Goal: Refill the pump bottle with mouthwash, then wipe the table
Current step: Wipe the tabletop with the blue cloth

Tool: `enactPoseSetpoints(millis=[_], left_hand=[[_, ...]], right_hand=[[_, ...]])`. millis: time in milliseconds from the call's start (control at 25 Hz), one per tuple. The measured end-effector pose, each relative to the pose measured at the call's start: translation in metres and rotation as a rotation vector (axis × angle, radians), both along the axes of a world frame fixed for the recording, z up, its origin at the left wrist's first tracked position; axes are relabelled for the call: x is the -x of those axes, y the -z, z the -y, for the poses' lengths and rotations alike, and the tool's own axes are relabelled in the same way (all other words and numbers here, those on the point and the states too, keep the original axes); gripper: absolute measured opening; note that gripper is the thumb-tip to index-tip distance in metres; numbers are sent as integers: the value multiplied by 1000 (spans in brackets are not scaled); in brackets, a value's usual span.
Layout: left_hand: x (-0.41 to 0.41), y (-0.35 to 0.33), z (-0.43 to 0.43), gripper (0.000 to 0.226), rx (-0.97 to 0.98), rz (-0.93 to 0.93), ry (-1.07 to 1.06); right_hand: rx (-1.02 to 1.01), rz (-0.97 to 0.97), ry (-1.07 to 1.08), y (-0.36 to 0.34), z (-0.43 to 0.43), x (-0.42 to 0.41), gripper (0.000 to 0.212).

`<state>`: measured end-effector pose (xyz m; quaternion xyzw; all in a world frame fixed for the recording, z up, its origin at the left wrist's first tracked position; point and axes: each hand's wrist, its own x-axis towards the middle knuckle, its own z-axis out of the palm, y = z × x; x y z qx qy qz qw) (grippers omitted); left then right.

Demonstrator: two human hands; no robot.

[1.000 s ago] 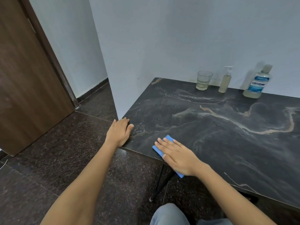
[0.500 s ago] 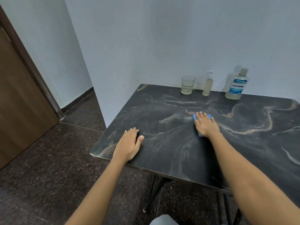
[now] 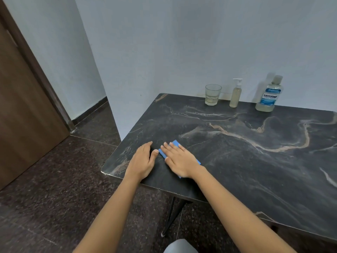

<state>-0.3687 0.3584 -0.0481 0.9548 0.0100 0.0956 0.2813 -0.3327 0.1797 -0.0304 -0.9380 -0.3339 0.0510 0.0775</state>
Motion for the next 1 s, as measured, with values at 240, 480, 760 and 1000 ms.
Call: enactPoseSetpoints(millis=[240,480,760,1000], left_hand=[[12,-13,10,56,-119,-14,40],[28,-16,97,55,-122,-15,210],[40,-9,150,58,-136,-18,288],[45,-10,183,60,-52,-7,255]], right_hand=[[-17,2,-7,-5,84,91,53],[70,6,381,-1,231,127,81],[49,-25,942,-9,354,93,55],[43,20,685,-8,232,69,57]])
